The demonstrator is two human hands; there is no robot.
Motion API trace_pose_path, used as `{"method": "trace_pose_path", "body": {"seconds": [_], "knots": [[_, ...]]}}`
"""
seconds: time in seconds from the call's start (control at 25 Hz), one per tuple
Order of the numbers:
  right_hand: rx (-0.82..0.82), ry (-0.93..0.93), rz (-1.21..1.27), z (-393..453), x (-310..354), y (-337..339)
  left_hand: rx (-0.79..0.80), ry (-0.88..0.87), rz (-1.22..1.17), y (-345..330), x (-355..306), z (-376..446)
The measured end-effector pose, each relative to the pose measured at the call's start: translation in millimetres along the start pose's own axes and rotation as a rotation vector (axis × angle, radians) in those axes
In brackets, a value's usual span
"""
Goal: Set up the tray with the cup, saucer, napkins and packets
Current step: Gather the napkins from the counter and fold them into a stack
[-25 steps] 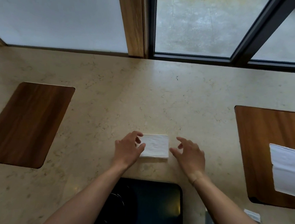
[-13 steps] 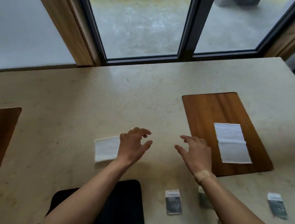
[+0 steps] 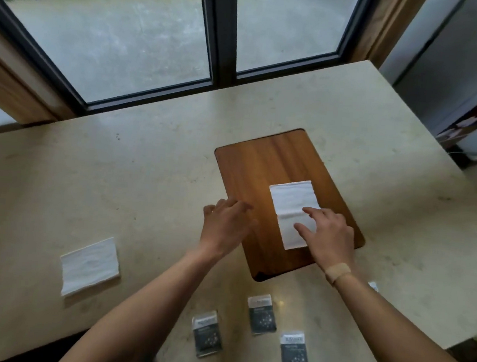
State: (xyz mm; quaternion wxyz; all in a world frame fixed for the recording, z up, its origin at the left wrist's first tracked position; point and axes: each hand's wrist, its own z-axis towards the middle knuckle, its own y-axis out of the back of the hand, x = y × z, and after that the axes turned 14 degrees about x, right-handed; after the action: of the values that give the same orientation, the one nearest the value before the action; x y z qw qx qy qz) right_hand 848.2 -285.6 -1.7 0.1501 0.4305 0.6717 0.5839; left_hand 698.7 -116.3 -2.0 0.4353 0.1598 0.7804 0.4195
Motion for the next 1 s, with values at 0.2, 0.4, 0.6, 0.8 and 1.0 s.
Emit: {"method": "trace_pose_path", "body": {"seconds": [0.2,0.4,0.6,0.8,1.0], "knots": [[0.075,-0.043,0.046,22,-30,6,0.052,0.002,0.136,-21,-20,27],[0.108,-0.03,0.004,37,-41,-2,0.083,-0.05,0.183,-40,-34,46],[0.169,-0.071,-0.033,47,-45,-2,0.058,-0.056,0.237,-51,-42,59],[0.182,-0.085,-0.014,53,-39,3,0.037,-0.054,0.202,-55,-43,64],[0.171,-0.096,0.059,48,-31,11,0.039,-0.048,0.175,-51,-42,61]]}}
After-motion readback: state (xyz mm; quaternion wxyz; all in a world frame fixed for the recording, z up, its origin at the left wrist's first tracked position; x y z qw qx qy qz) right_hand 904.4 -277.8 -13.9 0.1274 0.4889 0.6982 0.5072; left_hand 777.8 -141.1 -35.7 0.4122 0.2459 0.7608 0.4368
